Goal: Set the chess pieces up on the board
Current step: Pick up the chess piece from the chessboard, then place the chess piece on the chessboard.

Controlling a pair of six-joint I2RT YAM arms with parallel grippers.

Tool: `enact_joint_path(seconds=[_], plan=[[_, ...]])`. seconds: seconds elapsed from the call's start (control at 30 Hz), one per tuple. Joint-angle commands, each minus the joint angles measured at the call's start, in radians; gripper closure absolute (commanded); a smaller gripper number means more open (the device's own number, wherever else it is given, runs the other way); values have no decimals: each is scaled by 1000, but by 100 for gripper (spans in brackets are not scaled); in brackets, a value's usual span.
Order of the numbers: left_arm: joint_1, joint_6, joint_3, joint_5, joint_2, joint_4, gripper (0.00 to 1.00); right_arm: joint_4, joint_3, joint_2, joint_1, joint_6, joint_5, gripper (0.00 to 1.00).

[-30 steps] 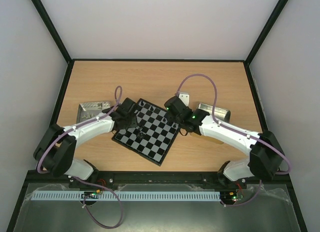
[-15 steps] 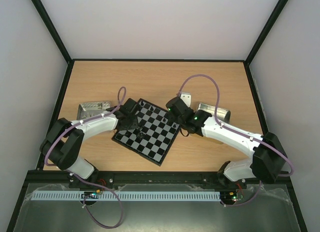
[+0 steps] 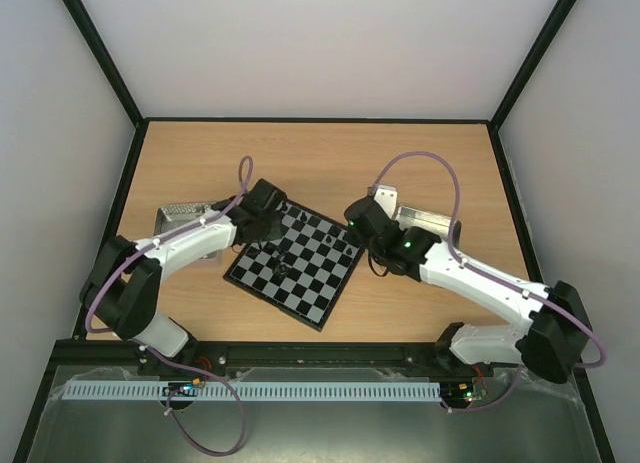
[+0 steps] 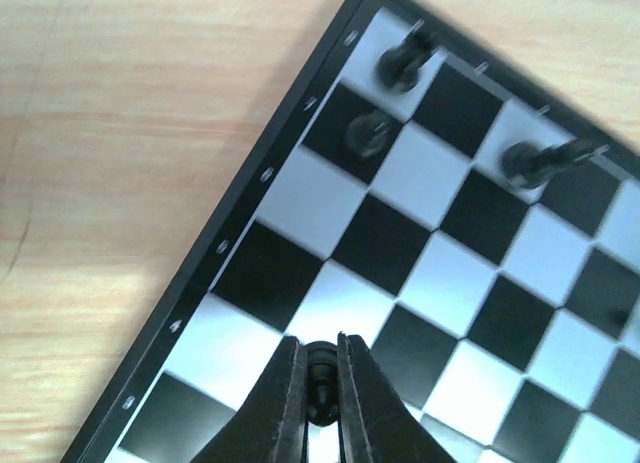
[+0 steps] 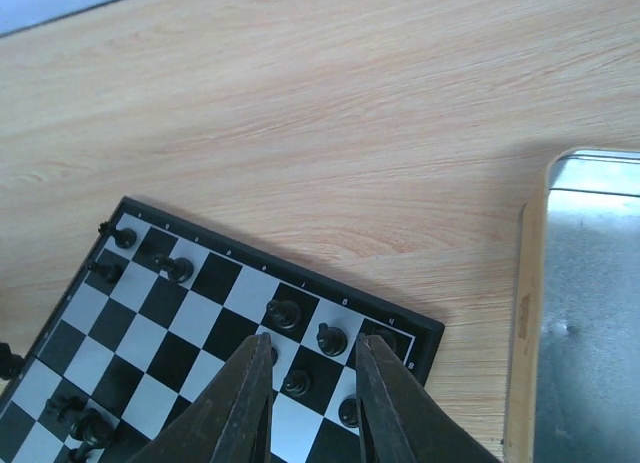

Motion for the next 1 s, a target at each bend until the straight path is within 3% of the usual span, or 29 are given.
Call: enact_joint_path(seconds=[0.0,0.4,0.83,0.97], plan=[[5,35,90,33,47,-8,96,21,-39,-74,-3,45,84,77],[-9,43,307,-1,310,-22,94,19,-84,-107,-3,75,45,76],[-10,44,341,15,410,-17,93,28,-86,-104,-3,61,27,76],[-9,47,347,14,410,-29,87,28,-86,-103,-3,61,23,76]])
